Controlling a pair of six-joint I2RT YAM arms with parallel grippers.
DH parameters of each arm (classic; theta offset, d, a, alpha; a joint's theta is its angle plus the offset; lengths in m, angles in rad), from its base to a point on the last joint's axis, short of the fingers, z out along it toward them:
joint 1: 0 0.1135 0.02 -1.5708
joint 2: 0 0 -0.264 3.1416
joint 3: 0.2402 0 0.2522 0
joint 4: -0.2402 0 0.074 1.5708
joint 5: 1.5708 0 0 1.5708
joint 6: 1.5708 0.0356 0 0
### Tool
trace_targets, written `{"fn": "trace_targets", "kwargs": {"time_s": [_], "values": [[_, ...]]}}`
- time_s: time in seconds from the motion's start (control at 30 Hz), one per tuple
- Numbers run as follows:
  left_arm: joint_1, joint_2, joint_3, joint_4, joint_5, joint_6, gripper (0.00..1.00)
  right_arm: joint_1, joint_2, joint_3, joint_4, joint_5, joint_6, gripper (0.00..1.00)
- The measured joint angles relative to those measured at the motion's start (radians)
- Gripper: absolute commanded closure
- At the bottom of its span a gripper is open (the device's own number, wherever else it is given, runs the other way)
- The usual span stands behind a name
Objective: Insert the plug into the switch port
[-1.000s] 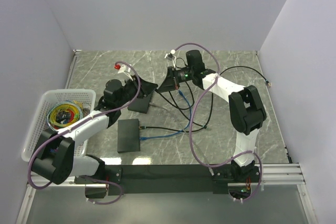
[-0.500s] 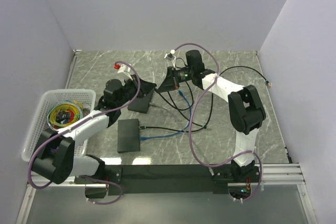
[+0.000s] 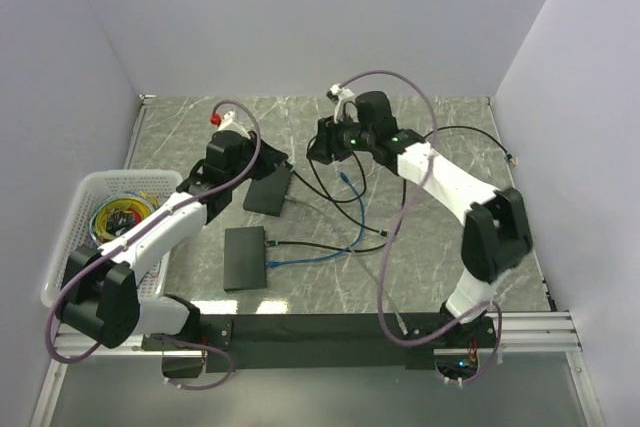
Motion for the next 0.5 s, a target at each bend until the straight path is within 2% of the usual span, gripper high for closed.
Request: {"fn": "trace_targets", "kwargs": {"time_s": [0.1, 0.2, 0.33, 0.5], "values": [[-0.001, 0.001, 0.021, -0.056, -0.023, -0.039, 1.00, 0.038, -0.115, -0.045, 0.010, 0.149, -0.041, 0.45], [-0.001, 0.008, 0.021, -0.091, -0.034, -0.069, 0.99, 0.120, -0.157, -0.055, 0.032, 0.239, -0.078, 0.46], [-0.002, 0.022, 0.020, -0.108, -0.035, -0.091, 1.00, 0.200, -0.119, -0.053, 0.043, 0.274, -0.104, 0.48], [-0.002, 0.023, 0.020, -0.109, -0.035, -0.098, 1.00, 0.206, -0.038, -0.053, 0.034, 0.276, -0.114, 0.50]]}}
